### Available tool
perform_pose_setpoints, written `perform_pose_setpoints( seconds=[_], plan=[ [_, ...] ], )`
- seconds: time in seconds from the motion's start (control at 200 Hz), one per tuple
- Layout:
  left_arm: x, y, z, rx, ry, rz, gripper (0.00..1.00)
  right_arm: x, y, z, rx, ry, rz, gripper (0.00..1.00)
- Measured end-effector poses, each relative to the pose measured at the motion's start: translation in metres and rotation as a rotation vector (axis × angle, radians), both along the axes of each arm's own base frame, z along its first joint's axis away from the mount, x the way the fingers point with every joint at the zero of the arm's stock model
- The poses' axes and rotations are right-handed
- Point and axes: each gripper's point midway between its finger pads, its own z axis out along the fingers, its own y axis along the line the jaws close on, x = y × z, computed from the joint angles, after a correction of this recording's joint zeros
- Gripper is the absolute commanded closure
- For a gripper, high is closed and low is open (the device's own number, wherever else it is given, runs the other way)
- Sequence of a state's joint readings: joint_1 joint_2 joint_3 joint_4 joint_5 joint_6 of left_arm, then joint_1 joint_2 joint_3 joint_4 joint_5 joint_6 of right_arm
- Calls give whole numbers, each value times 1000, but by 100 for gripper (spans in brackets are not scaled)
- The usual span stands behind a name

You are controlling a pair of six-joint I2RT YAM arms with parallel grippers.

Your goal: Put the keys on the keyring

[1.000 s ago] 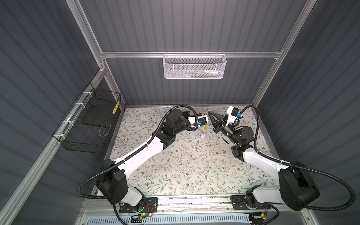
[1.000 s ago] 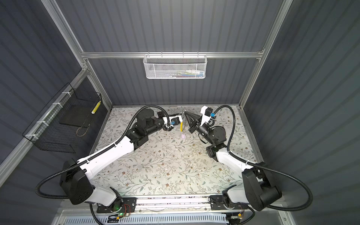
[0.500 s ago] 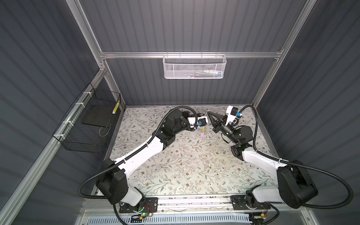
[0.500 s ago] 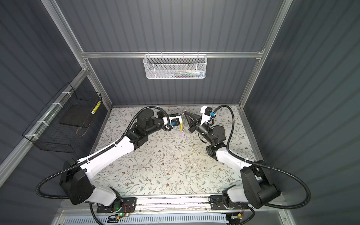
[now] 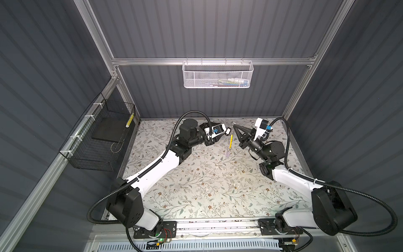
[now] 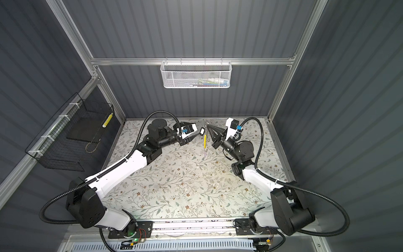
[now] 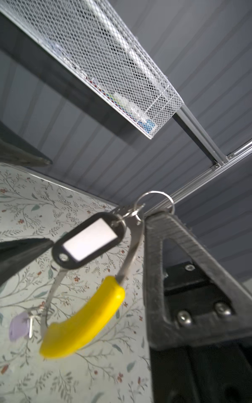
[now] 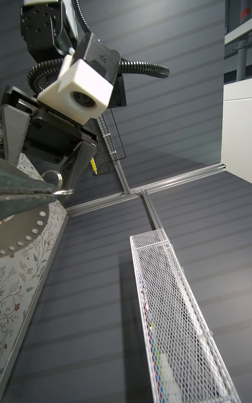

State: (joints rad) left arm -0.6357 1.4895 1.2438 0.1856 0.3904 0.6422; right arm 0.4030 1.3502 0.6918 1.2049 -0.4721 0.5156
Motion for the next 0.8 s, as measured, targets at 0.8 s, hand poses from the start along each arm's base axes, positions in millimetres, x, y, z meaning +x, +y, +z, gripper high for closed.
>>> perform_pose_setpoints(
  seconds=[0.8],
  plan=[
    [-12,-22,21,-231,254,-140,78,-2,0,-1,-13,-7,15,100]
  ],
)
